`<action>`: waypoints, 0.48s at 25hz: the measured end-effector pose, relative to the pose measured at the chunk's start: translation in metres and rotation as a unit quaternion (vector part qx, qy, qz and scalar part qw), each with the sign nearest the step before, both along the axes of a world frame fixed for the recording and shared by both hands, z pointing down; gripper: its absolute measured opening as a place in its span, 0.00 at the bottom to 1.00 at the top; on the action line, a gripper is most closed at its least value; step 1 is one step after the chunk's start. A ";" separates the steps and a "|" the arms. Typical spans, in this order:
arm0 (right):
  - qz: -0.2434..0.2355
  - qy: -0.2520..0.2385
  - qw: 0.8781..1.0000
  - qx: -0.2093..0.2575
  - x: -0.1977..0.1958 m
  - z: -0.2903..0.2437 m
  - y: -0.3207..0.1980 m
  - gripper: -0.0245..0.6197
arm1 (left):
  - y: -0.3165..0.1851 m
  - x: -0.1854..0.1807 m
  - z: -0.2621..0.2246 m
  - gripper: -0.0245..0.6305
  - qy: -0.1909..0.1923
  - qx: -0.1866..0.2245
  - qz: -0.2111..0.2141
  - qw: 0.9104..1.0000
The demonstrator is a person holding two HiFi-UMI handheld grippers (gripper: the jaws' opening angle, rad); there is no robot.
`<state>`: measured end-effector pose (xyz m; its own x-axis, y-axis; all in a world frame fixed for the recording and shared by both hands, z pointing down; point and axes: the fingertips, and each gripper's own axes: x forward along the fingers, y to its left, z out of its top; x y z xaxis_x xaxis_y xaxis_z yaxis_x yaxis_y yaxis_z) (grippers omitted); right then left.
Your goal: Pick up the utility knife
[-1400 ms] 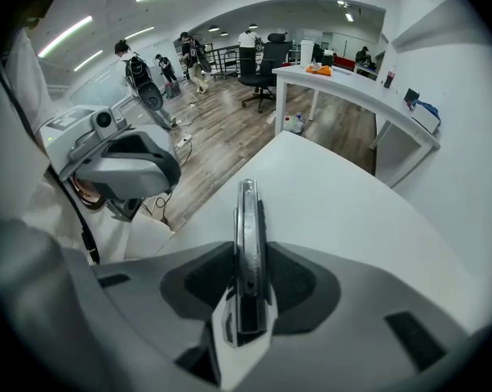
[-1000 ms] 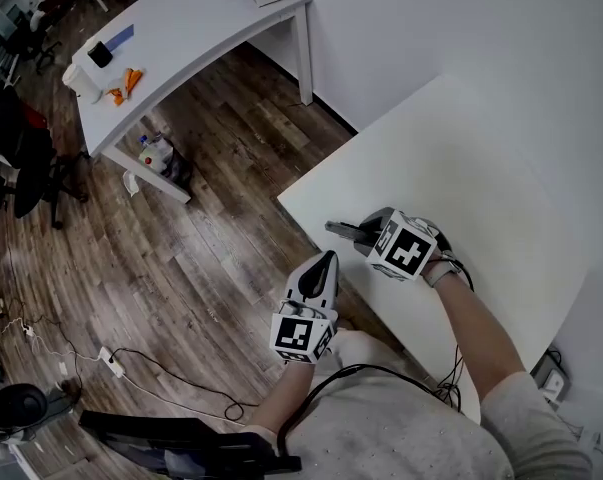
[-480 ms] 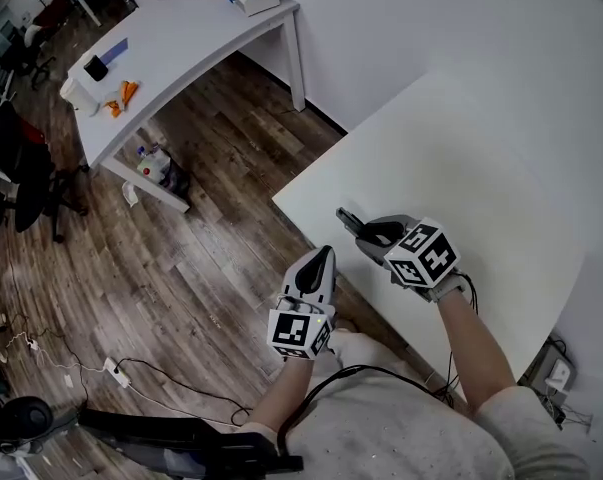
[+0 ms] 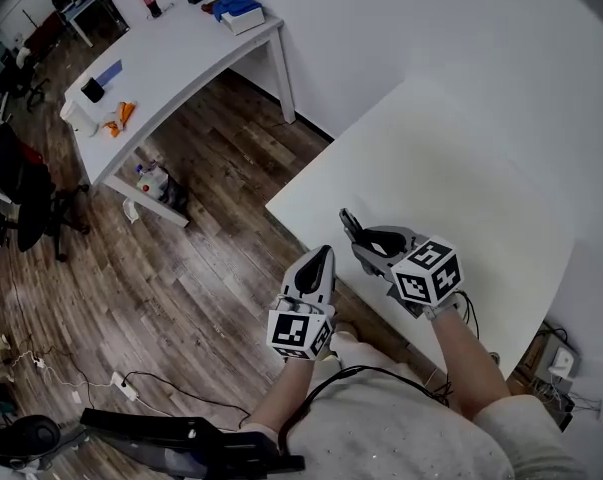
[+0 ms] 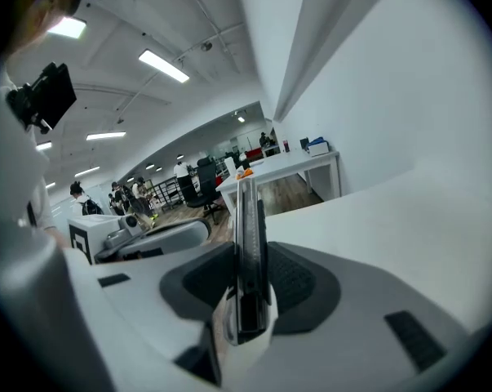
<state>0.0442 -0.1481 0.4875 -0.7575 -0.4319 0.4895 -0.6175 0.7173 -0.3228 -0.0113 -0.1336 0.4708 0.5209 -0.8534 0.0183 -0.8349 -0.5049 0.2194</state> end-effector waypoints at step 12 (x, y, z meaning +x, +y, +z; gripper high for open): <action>0.077 -0.090 0.992 0.031 0.005 -0.062 0.015 0.24 | 0.014 0.002 -0.046 0.05 0.004 0.023 0.014 1.000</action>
<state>0.0495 -0.1335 0.4259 -0.7537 -0.5737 0.3206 -0.6569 0.6413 -0.3966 -0.0094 -0.1196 0.4252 0.5449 -0.8381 -0.0245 -0.8183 -0.5380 0.2023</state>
